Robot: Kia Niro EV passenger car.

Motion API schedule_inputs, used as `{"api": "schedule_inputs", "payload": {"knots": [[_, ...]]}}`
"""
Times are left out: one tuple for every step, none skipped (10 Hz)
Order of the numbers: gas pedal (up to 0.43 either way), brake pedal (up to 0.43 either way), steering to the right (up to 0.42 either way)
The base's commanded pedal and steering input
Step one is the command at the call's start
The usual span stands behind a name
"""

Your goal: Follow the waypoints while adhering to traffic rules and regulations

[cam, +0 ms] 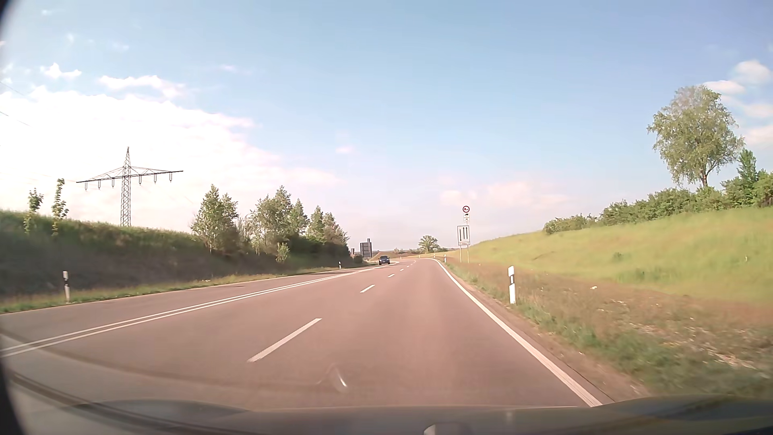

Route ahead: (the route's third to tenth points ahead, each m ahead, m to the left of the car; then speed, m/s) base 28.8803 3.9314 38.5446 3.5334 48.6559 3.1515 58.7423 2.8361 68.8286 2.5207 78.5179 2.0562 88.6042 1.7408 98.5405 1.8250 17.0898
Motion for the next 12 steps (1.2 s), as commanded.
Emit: {"api": "schedule_inputs", "payload": {"knots": [[0.39, 0.0, 0.006], [0.39, 0.0, 0.006], [0.39, 0.0, 0.006], [0.39, 0.0, 0.005], [0.39, 0.0, 0.004], [0.39, 0.0, 0.004], [0.39, 0.0, 0.004], [0.39, 0.0, 0.004], [0.39, 0.0, 0.004], [0.378, 0.0, 0.004], [0.378, 0.0, 0.003], [0.378, 0.0, 0.003]]}}
